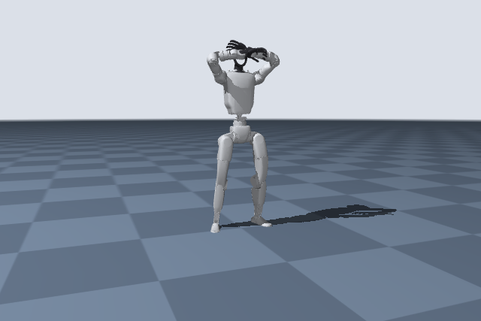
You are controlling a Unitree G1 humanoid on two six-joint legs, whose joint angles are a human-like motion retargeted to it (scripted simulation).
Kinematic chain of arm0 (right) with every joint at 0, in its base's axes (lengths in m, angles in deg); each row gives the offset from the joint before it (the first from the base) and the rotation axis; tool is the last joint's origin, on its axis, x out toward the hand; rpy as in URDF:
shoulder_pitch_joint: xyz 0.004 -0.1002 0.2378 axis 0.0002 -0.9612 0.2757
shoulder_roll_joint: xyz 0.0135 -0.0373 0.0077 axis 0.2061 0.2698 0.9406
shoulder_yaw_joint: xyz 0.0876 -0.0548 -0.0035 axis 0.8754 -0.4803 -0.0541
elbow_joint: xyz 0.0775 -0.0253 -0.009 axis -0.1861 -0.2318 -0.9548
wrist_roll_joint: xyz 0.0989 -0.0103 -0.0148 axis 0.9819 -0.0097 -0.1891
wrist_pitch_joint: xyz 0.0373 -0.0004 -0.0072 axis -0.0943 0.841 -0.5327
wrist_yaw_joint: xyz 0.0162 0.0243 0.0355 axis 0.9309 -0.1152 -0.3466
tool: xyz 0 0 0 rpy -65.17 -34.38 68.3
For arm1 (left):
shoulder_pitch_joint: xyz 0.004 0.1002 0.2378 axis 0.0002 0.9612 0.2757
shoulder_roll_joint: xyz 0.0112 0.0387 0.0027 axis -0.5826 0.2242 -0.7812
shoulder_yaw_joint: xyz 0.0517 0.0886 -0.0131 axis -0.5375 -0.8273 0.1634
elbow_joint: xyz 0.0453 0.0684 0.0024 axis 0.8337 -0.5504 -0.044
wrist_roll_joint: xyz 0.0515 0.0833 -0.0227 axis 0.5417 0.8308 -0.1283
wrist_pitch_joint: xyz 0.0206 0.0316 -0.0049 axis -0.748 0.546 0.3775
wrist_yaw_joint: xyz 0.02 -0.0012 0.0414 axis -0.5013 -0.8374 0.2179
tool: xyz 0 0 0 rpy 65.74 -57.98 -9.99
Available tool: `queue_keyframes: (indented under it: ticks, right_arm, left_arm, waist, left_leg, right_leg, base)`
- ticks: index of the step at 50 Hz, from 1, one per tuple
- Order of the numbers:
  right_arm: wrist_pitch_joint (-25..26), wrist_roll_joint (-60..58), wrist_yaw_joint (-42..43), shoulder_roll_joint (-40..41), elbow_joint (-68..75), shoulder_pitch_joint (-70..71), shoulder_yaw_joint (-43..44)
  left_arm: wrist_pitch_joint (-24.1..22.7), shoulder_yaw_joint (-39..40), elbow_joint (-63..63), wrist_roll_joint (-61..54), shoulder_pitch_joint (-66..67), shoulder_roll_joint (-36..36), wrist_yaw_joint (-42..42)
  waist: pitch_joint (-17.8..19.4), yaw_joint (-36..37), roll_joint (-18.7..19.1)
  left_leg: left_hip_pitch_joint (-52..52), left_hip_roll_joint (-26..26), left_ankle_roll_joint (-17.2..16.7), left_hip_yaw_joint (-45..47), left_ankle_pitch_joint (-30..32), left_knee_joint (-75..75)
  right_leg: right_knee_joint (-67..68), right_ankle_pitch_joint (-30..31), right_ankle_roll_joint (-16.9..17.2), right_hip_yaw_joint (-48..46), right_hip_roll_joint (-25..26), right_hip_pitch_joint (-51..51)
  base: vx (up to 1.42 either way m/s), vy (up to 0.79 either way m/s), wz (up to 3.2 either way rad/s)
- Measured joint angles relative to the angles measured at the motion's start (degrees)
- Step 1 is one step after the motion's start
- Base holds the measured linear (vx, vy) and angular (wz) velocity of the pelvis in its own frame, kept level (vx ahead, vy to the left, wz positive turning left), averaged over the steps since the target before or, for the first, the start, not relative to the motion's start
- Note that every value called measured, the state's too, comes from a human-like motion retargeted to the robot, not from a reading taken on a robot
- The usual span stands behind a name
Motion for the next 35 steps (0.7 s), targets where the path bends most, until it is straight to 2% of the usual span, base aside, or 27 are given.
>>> queue_keyframes:
  ticks: [3, 5, 7, 10, 12, 15, 17, 21, 25, 29, 32, 35]
  right_arm:
    - [-0.4, 2.3, 1.8, -0.2, -12.1, -0.8, 1.0]
    - [-0.6, 7.0, 4.8, -0.1, -16.4, -2.7, 4.6]
    - [-1.5, 10.4, 9.5, 0.3, -15.4, -4.9, 8.9]
    - [-2.2, 12.5, 17.6, 0.5, -7.5, -5.2, 11.3]
    - [-1.1, 12.2, 19.8, 0.3, 0.0, -3.6, 10.4]
    - [1.6, 11.3, 15.9, -0.4, 8.7, -2.5, 7.6]
    - [2.1, 12.4, 10.6, -0.7, 9.7, -4.2, 6.1]
    - [0.9, 13.1, 2.2, -1.6, 0.1, -7.5, 2.7]
    - [-0.8, 11.0, 2.0, -1.6, -15.2, -8.3, 4.9]
    - [-1.1, 13.7, 7.0, -0.4, -17.8, -8.6, 12.1]
    - [-0.6, 13.2, 12.9, -0.1, -9.4, -5.0, 12.6]
    - [0.4, 13.7, 15.9, 0.1, 1.9, -1.1, 10.4]
  left_arm:
    - [2.7, 0.6, -12.7, -4.8, -0.2, -0.6, 0.2]
    - [4.1, -1.8, -18.7, -7.0, -0.5, -0.7, -2.1]
    - [2.5, -4.9, -19.0, -8.1, 0.5, -1.1, -6.3]
    - [-2.5, -4.9, -9.7, -6.8, 4.8, -2.4, -12.2]
    - [-4.2, -4.9, 0.2, -2.4, 5.3, -2.7, -13.3]
    - [-4.2, -4.9, 12.1, 2.0, 3.8, -1.7, -11.4]
    - [-3.0, -4.8, 14.2, 0.6, 2.3, -1.0, -7.6]
    - [-0.3, -1.0, 4.5, -5.1, 0.4, 0.0, -0.2]
    - [1.7, 0.1, -11.5, -11.4, 0.1, 1.0, 3.3]
    - [2.2, -4.6, -18.9, -11.9, 0.6, 1.3, -5.7]
    - [-0.9, -4.9, -11.7, -10.3, 4.5, -0.3, -11.9]
    - [-3.3, -4.9, 3.1, -5.6, 6.9, -2.9, -11.2]
  waist:
    - [0.2, 0.4, 0.9]
    - [0.8, 0.4, 1.3]
    - [0.8, 0.4, 1.7]
    - [0.1, 1.4, 3.7]
    - [0.0, 1.7, 4.6]
    - [-0.2, 1.3, 4.1]
    - [-0.2, 0.4, 2.8]
    - [0.2, -0.1, 1.6]
    - [0.4, 0.4, 2.0]
    - [0.1, 0.3, 2.6]
    - [-0.4, 0.6, 3.8]
    - [-0.6, 0.3, 4.5]
  left_leg:
    - [-0.1, -0.2, 0.6, 0.0, 0.0, 0.1]
    - [0.0, -0.3, 0.9, 0.1, -0.1, 0.3]
    - [0.0, -0.3, 1.1, 0.1, -0.2, 0.4]
    - [-0.2, -0.2, 0.9, 0.3, -0.2, 0.4]
    - [-0.1, 0.0, 0.6, 0.5, -0.3, 0.4]
    - [-0.1, 0.1, 0.1, 0.6, -0.3, 0.3]
    - [0.1, 0.1, -0.1, 0.6, -0.4, 0.3]
    - [0.5, 0.0, 0.0, 0.7, -0.4, 0.2]
    - [0.9, -0.2, 0.5, 0.9, -0.5, 0.2]
    - [0.8, -0.3, 0.9, 1.0, -0.6, 0.2]
    - [0.7, -0.1, 0.8, 1.1, -0.7, 0.3]
    - [0.6, 0.2, 0.3, 1.2, -0.7, 0.2]
  right_leg:
    - [0.0, 0.0, 0.5, -0.1, -0.3, 0.0]
    - [0.0, -0.1, 0.6, -0.1, -0.3, 0.1]
    - [0.0, 0.0, 0.6, 0.0, -0.4, 0.0]
    - [0.1, 0.1, 0.5, 0.3, -0.3, -0.3]
    - [0.2, 0.1, 0.2, 0.4, -0.1, -0.4]
    - [0.4, 0.1, -0.1, 0.6, 0.0, -0.5]
    - [0.5, 0.0, -0.2, 0.7, 0.0, -0.4]
    - [0.6, -0.2, 0.0, 0.6, -0.2, 0.0]
    - [0.5, -0.4, 0.6, 0.6, -0.4, 0.2]
    - [0.5, -0.4, 0.9, 0.7, -0.5, 0.1]
    - [0.5, -0.3, 0.6, 0.9, -0.3, -0.1]
    - [0.5, -0.2, 0.1, 1.1, 0.0, -0.3]
  base:
    - [0.00, 0.00, 0.00]
    - [0.00, 0.00, 0.00]
    - [0.00, 0.00, 0.00]
    - [0.00, 0.00, 0.00]
    - [0.00, 0.00, 0.00]
    - [0.00, 0.00, 0.00]
    - [0.00, 0.00, 0.00]
    - [0.00, 0.00, 0.00]
    - [0.00, 0.00, 0.00]
    - [0.00, 0.00, 0.00]
    - [0.00, 0.00, 0.00]
    - [0.00, 0.00, 0.00]
